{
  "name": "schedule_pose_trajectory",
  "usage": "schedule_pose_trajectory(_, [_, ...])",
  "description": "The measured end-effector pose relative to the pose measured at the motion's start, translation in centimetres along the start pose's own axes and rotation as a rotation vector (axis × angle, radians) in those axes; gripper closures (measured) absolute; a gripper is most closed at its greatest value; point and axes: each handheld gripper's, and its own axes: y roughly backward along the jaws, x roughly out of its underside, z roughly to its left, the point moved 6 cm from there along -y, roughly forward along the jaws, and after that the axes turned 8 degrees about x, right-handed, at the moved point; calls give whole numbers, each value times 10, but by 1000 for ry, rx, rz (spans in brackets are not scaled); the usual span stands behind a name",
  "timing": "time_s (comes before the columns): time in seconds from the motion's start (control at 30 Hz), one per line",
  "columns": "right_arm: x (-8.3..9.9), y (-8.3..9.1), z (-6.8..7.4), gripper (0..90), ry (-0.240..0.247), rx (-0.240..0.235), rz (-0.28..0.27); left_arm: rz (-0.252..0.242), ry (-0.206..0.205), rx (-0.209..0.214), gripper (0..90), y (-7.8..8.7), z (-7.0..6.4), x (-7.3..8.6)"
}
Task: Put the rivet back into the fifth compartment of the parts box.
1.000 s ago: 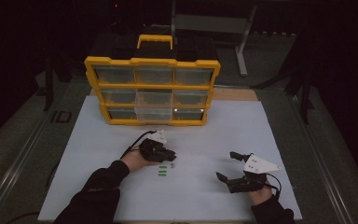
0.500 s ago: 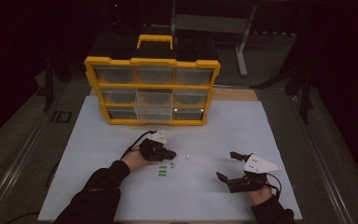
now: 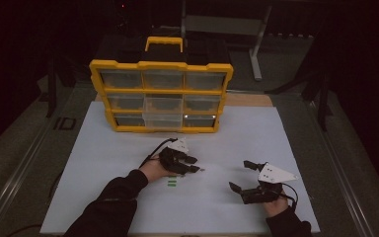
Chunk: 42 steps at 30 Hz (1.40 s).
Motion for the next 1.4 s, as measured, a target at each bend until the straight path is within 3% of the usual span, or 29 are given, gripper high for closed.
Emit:
schedule_pose_trajectory(0.27, [0, 0, 0, 94, 1, 0, 1, 56, -46, 20, 637, -22, -4, -7])
schedule_pose_trajectory(0.37, [0, 0, 0, 94, 0, -2, 2, 75, -45, 18, 670, -29, -5, -7])
schedule_pose_trajectory(0.6, [0, 0, -1, 94, -1, -2, 1, 94, -50, -1, 788, -31, -3, -9])
schedule_pose_trajectory(0.67, [0, 0, 0, 94, 1, -2, 2, 85, -36, 3, 816, -31, -2, -9])
schedule_pose_trajectory(0.8, [0, 0, 0, 94, 0, -2, 0, 85, -42, 5, 823, -31, -2, -9])
schedule_pose_trajectory(0.97, [0, 1, -1, 94, -1, 1, -2, 81, -55, 43, 826, -21, -5, -13])
schedule_pose_trajectory(1.13, [-1, 1, -1, 94, 1, 2, -7, 34, -58, 67, 826, 1, -11, -20])
schedule_pose_trajectory(1.4, [-2, 2, 0, 94, 2, 3, -8, 40, -66, 48, 826, 26, -14, -15])
